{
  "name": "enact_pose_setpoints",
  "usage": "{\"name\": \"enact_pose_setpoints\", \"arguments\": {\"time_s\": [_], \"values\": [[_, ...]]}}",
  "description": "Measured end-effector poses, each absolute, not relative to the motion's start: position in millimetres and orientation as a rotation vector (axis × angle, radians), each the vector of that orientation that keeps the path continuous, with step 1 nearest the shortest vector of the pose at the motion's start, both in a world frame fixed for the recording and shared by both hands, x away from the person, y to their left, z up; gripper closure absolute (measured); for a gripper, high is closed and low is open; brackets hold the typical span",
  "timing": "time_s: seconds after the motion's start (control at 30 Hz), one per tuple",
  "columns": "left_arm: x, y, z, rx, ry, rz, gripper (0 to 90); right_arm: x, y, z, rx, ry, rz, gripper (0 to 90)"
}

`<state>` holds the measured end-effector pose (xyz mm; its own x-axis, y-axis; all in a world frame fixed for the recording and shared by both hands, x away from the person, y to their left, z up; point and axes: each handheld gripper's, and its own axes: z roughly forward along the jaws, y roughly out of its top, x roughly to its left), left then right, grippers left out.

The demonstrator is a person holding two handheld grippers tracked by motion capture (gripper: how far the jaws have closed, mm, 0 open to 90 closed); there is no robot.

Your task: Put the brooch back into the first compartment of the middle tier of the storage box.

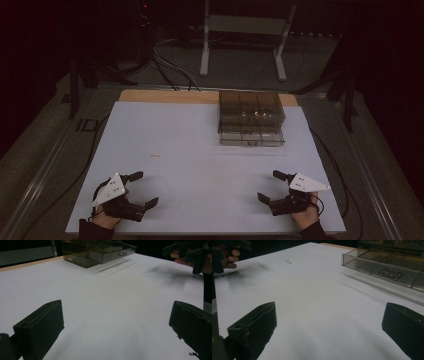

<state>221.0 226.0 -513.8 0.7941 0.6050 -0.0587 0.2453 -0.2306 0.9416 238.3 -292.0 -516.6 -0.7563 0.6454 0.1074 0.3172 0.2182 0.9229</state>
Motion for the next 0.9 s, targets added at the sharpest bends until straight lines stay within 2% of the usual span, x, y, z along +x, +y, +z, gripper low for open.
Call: {"name": "enact_pose_setpoints", "arguments": {"time_s": [0.9], "values": [[222.2, 221.1, -504.6, 1.853, 0.603, 0.318, 0.3, 234.5, -292.2, -513.0, 0.905, 2.19, 1.553, 0.0]]}}
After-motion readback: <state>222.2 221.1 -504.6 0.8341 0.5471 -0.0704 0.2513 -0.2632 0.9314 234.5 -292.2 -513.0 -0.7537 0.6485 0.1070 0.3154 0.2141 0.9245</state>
